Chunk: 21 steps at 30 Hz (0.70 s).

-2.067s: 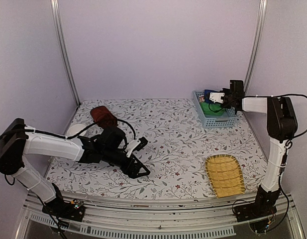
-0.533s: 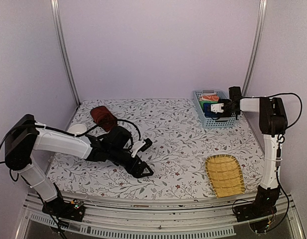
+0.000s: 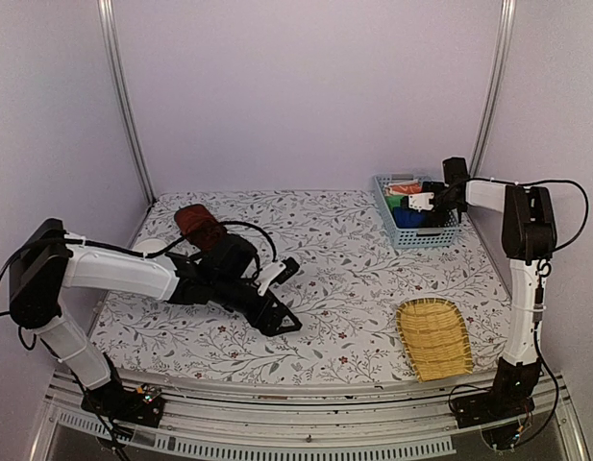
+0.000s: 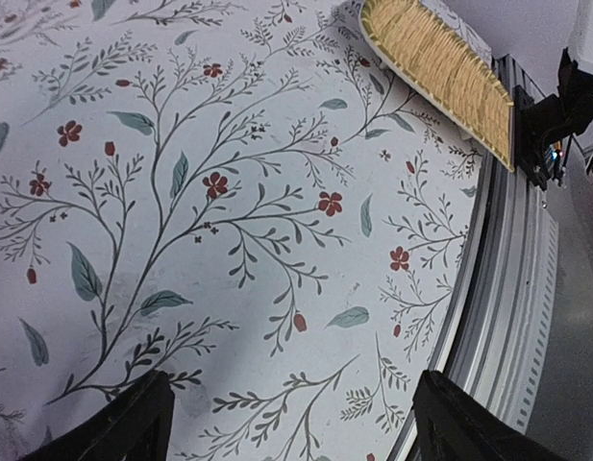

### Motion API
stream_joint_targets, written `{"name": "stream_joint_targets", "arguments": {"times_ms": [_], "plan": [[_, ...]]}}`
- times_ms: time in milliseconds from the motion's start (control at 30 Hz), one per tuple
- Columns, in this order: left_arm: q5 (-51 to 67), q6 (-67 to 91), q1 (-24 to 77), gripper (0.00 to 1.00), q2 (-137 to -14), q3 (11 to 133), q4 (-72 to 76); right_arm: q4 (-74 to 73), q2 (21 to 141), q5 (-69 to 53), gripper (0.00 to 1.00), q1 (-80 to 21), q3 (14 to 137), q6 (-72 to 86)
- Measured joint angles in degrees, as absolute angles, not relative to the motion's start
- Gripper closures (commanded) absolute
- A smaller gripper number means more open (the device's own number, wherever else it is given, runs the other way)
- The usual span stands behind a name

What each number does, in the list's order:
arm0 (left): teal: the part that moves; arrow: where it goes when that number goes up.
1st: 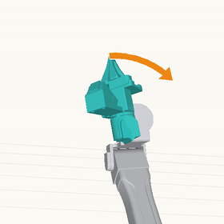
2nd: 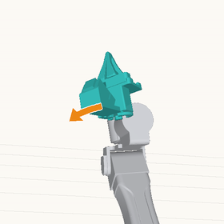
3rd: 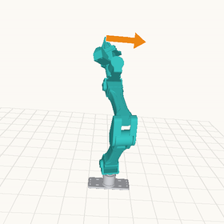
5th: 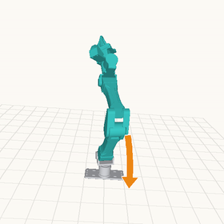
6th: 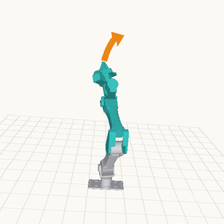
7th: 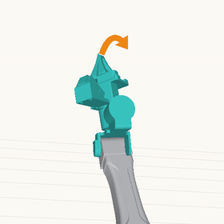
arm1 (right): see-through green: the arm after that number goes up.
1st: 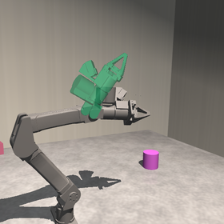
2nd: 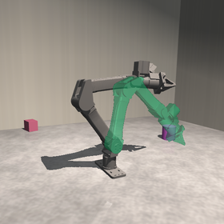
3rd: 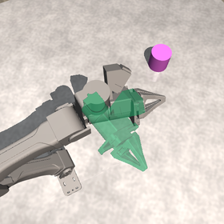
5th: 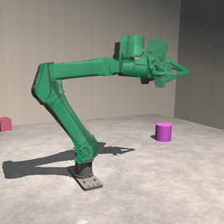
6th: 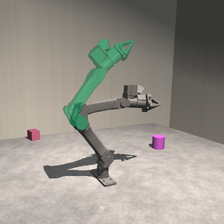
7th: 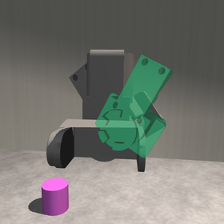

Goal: Roll the towels
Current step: Place the towel in the bin.

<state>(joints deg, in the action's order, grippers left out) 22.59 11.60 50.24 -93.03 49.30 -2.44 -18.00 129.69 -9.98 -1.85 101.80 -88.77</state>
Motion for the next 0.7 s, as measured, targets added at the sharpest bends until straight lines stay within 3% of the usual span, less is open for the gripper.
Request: {"name": "stream_joint_targets", "arguments": {"times_ms": [700], "plan": [[24.03,8.45,47.81,0.11,-93.73,51.33,-4.67,-32.05,129.58,-7.46,0.05,-1.8,110.65,-92.16]]}}
